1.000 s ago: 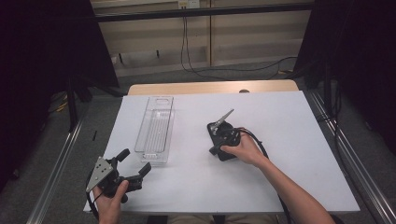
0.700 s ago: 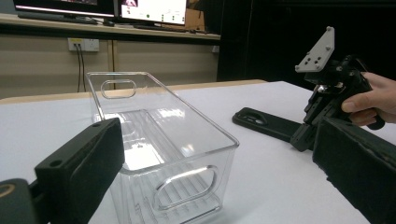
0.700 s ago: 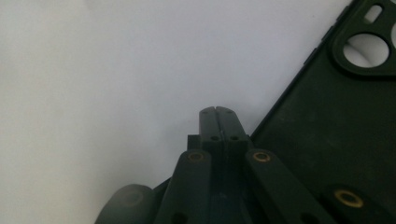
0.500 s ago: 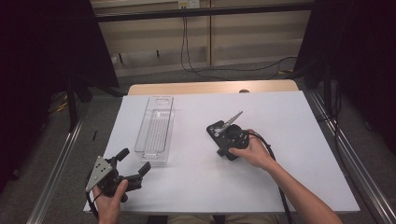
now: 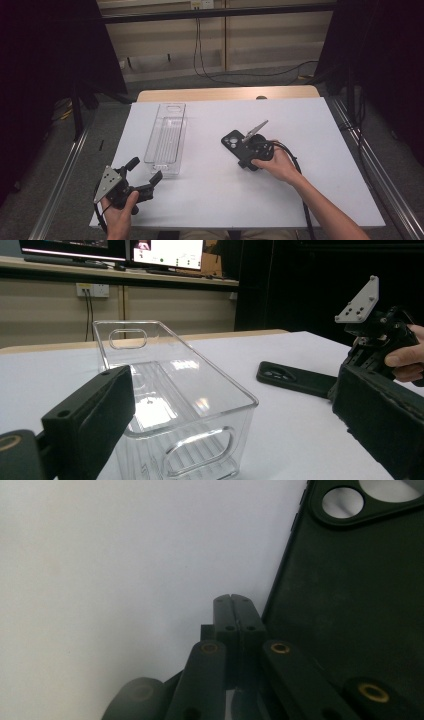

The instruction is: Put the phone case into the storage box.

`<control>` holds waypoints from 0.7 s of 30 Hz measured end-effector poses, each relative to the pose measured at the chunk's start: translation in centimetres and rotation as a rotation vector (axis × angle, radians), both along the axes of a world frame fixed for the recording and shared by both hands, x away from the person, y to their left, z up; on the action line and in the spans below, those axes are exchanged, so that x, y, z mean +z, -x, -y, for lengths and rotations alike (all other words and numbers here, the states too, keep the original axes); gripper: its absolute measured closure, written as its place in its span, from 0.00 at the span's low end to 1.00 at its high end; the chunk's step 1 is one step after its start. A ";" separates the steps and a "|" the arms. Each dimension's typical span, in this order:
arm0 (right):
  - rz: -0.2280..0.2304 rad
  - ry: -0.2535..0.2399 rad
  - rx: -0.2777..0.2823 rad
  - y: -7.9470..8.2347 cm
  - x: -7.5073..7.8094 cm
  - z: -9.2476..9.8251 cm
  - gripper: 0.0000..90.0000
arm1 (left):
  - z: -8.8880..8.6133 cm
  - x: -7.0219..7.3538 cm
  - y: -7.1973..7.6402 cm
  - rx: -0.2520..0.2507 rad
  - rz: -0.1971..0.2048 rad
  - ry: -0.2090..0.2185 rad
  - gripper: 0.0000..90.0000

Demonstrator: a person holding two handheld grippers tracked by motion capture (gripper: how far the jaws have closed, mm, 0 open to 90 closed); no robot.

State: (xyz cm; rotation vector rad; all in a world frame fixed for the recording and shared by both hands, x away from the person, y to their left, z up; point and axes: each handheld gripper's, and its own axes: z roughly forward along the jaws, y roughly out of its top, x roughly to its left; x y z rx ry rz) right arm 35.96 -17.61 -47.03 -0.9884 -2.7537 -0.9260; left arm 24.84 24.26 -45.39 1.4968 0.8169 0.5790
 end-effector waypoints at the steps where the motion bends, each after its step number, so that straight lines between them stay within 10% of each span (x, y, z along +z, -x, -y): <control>1: -0.004 0.002 -0.004 0.1 0.0 0.1 1.00 | 0.0 0.0 0.0 -0.004 -0.001 -0.007 0.04; 14: 0.048 -0.001 0.009 0.3 -0.1 0.5 1.00 | -0.1 0.0 0.1 -0.010 0.000 0.005 0.04; 21: 0.074 -0.033 0.017 0.8 0.7 0.4 0.81 | -0.1 -0.1 0.1 -0.019 0.001 0.002 0.04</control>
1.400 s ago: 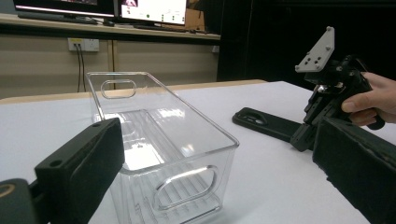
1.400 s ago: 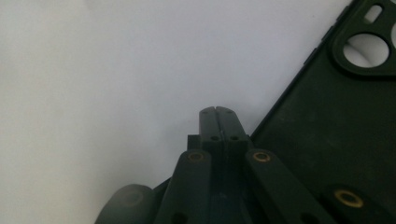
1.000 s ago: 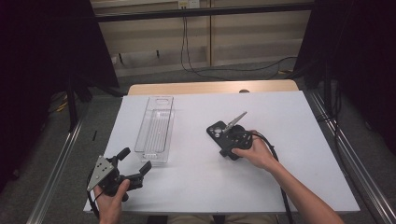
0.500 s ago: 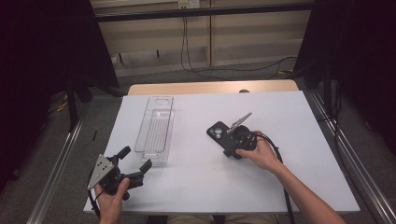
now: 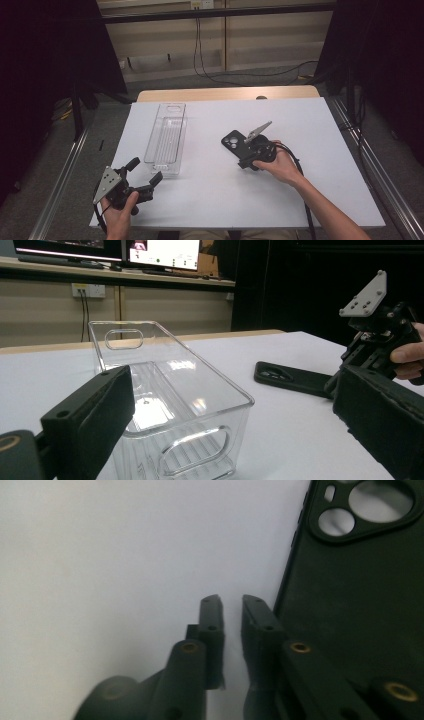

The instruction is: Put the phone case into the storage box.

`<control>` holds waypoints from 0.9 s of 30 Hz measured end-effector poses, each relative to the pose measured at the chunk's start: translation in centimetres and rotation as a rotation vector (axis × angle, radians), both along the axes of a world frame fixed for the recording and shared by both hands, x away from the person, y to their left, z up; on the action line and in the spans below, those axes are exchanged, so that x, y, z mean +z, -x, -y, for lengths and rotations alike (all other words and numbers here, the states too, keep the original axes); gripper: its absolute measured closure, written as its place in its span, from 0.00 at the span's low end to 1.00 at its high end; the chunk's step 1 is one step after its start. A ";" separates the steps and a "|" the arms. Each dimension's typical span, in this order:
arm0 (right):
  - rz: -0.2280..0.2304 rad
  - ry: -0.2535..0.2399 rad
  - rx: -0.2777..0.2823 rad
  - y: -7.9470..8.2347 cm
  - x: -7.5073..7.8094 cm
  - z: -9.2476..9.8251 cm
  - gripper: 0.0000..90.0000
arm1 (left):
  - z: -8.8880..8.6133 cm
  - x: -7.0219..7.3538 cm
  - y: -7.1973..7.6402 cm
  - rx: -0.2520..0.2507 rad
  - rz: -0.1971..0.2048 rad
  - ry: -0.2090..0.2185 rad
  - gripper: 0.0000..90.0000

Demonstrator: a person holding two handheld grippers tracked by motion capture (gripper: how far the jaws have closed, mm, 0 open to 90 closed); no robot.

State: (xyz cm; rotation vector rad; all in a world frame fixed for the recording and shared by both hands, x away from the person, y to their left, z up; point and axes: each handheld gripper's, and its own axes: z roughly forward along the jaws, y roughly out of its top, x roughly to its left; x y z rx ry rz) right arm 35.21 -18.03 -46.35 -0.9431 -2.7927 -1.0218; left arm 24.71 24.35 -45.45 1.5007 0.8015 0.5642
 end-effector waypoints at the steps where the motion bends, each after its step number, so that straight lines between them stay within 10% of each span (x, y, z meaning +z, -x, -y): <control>1: 0.005 -0.003 -0.007 0.1 0.2 0.0 0.73 | 0.0 0.0 0.0 -0.001 0.000 0.003 0.04; 14: 0.087 -0.052 -0.040 0.4 1.5 0.2 0.05 | 0.0 -0.1 0.0 -0.003 -0.003 0.004 0.04; 27: 0.124 -0.105 -0.158 -0.2 2.7 1.0 0.10 | -0.3 -0.1 0.1 0.008 -0.006 -0.006 0.04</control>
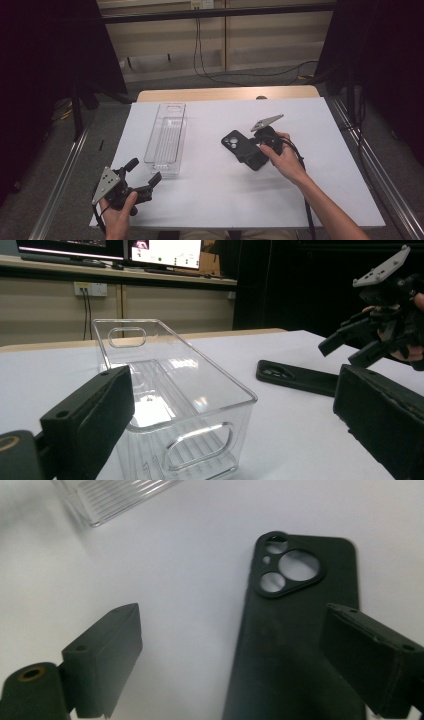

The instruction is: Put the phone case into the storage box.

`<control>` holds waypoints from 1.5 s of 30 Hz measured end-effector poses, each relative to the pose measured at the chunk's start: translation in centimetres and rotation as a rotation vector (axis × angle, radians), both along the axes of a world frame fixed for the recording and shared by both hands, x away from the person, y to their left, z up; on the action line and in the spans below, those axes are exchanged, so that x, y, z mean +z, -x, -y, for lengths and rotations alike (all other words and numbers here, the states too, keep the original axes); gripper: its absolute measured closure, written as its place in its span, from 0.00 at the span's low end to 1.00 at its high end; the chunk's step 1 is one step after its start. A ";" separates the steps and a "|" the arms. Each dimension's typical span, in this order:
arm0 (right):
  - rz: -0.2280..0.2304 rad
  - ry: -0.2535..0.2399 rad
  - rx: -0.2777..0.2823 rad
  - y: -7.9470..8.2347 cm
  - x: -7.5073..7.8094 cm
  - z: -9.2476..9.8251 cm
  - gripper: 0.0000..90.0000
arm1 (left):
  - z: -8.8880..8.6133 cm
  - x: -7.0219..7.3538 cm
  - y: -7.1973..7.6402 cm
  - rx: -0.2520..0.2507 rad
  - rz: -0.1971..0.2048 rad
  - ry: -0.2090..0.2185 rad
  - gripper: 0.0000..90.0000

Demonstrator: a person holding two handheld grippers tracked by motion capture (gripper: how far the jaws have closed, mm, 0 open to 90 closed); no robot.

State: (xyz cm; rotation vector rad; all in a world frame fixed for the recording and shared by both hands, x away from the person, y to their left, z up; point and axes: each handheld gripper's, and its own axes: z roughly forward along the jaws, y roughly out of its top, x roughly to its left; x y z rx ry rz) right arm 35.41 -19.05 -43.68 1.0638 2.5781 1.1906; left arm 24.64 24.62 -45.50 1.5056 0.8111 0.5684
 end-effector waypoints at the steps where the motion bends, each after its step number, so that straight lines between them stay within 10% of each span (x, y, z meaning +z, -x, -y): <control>1: -0.004 -0.006 -0.001 -0.2 0.2 0.2 0.09 | 0.0 0.0 0.0 -0.001 0.000 0.000 0.04; 10: 0.042 0.035 -0.060 -1.7 0.4 0.3 0.07 | 0.1 0.0 0.0 -0.003 -0.005 -0.004 0.04; 33: -0.252 0.217 -0.068 -6.6 -1.2 -0.9 0.06 | 0.1 -0.1 -0.1 -0.002 -0.003 -0.009 0.04; 45: -0.277 0.323 -0.042 -6.9 -2.8 -1.9 0.06 | 0.1 -0.1 -0.1 -0.005 -0.007 -0.008 0.03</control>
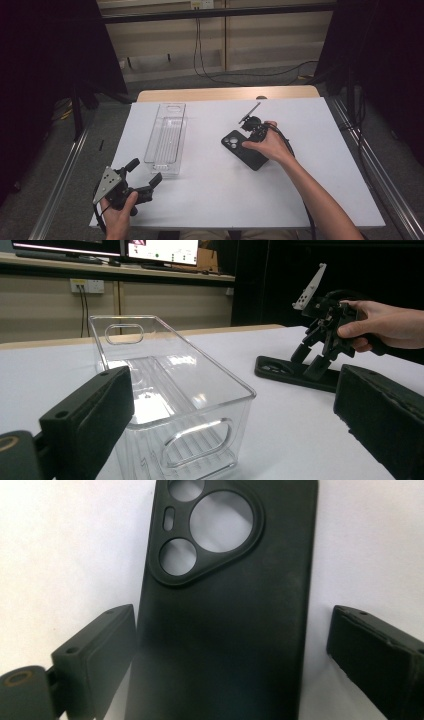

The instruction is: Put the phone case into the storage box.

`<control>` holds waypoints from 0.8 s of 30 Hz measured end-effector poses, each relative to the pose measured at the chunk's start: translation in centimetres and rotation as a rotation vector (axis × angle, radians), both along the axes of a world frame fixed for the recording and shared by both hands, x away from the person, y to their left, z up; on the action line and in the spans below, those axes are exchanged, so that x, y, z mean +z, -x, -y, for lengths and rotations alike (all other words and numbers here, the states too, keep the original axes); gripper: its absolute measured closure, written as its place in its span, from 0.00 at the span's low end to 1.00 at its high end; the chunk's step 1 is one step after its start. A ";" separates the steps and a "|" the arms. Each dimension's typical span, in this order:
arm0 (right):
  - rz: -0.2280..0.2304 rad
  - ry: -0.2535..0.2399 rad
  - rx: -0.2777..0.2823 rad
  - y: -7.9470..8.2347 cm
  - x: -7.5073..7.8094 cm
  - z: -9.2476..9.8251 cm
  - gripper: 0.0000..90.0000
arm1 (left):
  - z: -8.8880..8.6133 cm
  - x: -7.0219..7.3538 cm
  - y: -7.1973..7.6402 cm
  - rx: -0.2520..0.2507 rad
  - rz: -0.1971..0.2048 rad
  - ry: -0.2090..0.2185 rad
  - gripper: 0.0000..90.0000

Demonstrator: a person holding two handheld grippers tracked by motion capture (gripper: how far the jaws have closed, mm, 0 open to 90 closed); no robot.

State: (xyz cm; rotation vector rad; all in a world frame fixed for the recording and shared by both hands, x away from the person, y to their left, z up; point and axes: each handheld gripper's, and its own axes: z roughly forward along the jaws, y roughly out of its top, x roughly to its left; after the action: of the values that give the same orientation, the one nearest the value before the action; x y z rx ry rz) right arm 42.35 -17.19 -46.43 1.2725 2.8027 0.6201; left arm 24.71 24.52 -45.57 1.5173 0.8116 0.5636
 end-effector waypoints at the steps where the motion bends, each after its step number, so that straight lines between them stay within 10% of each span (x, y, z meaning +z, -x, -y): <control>1: 0.009 -0.006 0.002 0.0 -0.1 -0.1 0.05 | 0.0 0.0 0.0 -0.004 0.002 0.001 0.03; 24: 0.071 0.102 0.021 1.2 -0.8 -1.5 0.00 | -0.1 0.0 0.1 -0.013 0.001 -0.010 0.03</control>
State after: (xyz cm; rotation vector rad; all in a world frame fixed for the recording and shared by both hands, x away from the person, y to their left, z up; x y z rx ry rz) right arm 41.16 -15.65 -47.20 1.1805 2.7545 0.5047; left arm 24.60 24.62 -45.58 1.5307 0.7979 0.5596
